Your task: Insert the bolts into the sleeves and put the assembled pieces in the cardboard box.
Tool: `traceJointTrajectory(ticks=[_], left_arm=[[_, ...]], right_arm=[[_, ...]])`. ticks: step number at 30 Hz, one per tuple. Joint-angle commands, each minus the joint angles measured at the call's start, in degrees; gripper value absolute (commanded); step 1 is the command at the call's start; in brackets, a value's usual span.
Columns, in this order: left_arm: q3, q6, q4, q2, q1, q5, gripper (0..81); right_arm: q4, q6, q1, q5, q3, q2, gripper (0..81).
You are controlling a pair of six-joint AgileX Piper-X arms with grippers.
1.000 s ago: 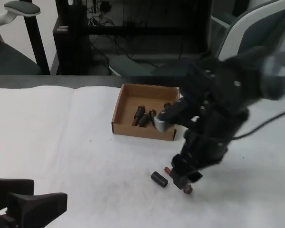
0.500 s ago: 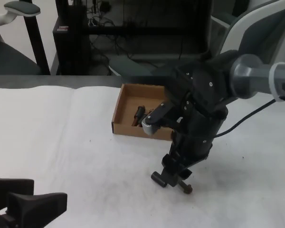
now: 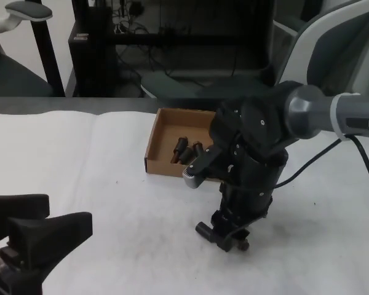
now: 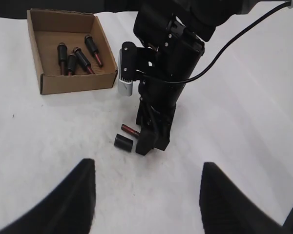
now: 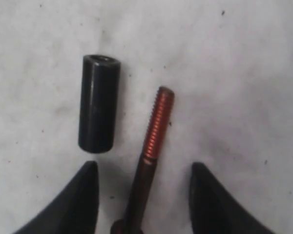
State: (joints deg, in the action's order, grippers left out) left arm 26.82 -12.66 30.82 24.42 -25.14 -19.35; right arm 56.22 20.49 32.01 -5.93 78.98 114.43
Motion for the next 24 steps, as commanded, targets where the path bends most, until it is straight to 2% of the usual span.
traceJointTrajectory(ticks=[1,4,5,15,19,24], left_arm=[[0.1,0.0,-1.0,-0.5,-0.1,-0.1,62.0],[0.1,0.0,-1.0,-0.5,-0.1,-0.1,62.0],[0.1,0.0,-1.0,-0.5,-0.1,-0.1,62.0],[0.1,0.0,-1.0,-0.5,-0.1,-0.1,62.0],[0.1,0.0,-1.0,-0.5,-0.1,-0.1,62.0],[0.1,0.0,-1.0,-0.5,-0.1,-0.1,62.0]], right_arm=[[-0.3,0.9,-0.3,-0.4,0.5,0.0,36.5],[-0.3,0.9,-0.3,-0.4,0.5,0.0,6.4],[-0.3,0.9,-0.3,-0.4,0.5,0.0,0.1],[-0.2,0.0,-0.3,-0.4,0.5,-3.3,0.6],[-0.1,8.7,-0.3,-0.4,0.5,-6.8,0.6],[1.7,26.5,-0.3,-4.1,0.5,-10.7,0.6]])
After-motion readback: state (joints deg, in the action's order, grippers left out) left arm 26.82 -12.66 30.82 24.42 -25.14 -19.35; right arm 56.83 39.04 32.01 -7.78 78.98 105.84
